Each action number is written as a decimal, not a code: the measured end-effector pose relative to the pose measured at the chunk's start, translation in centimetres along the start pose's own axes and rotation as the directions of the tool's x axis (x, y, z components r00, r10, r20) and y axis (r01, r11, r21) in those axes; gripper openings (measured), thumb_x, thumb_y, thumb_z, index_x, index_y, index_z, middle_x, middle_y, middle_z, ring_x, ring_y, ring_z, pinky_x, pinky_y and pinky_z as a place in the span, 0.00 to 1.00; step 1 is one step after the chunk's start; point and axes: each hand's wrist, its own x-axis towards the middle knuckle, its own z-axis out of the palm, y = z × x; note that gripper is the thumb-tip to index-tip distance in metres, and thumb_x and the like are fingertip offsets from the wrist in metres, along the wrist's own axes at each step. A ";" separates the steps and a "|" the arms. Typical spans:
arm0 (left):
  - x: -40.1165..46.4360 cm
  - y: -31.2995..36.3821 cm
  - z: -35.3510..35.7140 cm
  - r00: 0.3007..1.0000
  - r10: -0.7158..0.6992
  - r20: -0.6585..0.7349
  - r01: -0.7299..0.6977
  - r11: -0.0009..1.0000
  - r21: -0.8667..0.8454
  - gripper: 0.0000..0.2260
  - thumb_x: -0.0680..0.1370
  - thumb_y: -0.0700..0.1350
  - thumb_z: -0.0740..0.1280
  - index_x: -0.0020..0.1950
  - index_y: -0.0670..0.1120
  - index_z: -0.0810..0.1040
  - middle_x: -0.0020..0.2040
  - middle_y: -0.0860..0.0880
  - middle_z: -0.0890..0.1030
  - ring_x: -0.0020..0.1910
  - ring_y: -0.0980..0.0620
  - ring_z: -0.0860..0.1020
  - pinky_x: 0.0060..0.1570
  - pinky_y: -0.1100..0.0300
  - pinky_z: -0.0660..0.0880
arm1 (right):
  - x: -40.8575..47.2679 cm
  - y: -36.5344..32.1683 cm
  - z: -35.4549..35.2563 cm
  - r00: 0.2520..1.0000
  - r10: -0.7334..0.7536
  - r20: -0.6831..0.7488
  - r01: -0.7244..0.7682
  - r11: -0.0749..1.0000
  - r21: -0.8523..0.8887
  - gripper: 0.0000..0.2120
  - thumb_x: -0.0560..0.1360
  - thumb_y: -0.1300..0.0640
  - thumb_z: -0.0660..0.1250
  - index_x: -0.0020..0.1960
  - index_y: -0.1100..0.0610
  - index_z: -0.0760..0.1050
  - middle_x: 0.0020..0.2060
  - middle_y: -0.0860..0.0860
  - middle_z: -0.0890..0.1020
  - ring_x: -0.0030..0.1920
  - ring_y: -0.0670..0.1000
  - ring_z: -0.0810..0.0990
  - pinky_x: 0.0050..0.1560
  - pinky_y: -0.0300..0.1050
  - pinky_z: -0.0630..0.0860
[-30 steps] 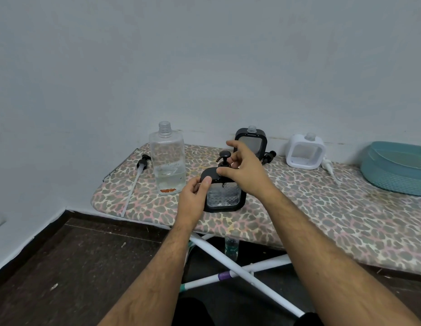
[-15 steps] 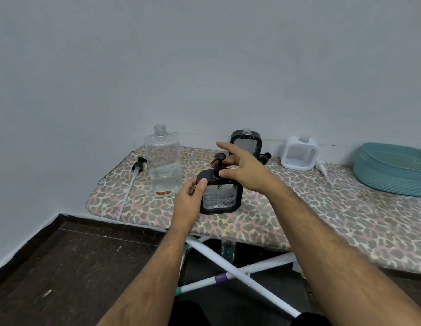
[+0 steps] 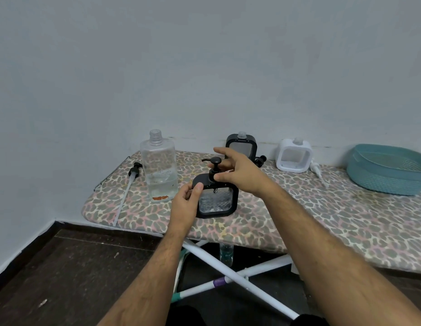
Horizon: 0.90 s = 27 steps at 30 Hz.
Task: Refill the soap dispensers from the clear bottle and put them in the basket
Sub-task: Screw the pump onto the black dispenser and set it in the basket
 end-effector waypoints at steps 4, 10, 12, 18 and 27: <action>0.0 -0.1 0.0 1.000 0.012 0.005 -0.012 1.000 -0.013 0.13 0.81 0.51 0.64 0.55 0.42 0.79 0.43 0.52 0.82 0.41 0.60 0.81 0.39 0.67 0.75 | 0.3 -0.5 -0.7 0.994 0.000 0.114 0.002 1.000 -0.022 0.35 0.75 0.70 0.70 0.77 0.52 0.63 0.55 0.54 0.85 0.54 0.50 0.84 0.61 0.47 0.78; -0.1 -0.1 0.0 1.000 0.015 0.004 -0.015 1.000 -0.010 0.11 0.81 0.52 0.65 0.53 0.44 0.79 0.42 0.53 0.82 0.41 0.59 0.81 0.41 0.65 0.75 | 0.5 -0.5 -0.6 0.998 -0.006 0.060 0.012 0.995 -0.098 0.34 0.70 0.63 0.77 0.71 0.46 0.67 0.49 0.51 0.87 0.54 0.54 0.84 0.62 0.56 0.78; -0.1 -0.1 0.0 1.000 0.014 0.001 -0.014 1.000 -0.006 0.10 0.81 0.52 0.65 0.51 0.45 0.79 0.41 0.53 0.82 0.40 0.59 0.81 0.41 0.64 0.76 | 0.2 -0.6 -0.1 1.000 -0.009 -0.009 0.008 0.992 -0.129 0.32 0.70 0.62 0.78 0.69 0.48 0.68 0.48 0.50 0.86 0.52 0.52 0.84 0.58 0.52 0.79; 0.0 -0.3 0.0 0.999 0.030 -0.019 -0.029 0.998 0.055 0.11 0.80 0.54 0.65 0.49 0.46 0.79 0.39 0.55 0.80 0.37 0.62 0.77 0.41 0.64 0.73 | -0.8 -0.2 2.0 0.981 -0.025 -0.190 0.001 0.992 -0.125 0.24 0.72 0.62 0.76 0.58 0.49 0.66 0.52 0.51 0.86 0.52 0.49 0.84 0.51 0.45 0.81; -0.1 -0.3 0.0 0.999 0.041 -0.028 -0.039 0.997 0.071 0.10 0.80 0.53 0.65 0.46 0.48 0.78 0.35 0.57 0.77 0.32 0.64 0.74 0.35 0.70 0.70 | -1.3 0.1 4.0 0.938 -0.037 -0.344 -0.006 0.992 -0.123 0.21 0.73 0.61 0.74 0.58 0.52 0.64 0.55 0.53 0.84 0.55 0.51 0.82 0.57 0.53 0.79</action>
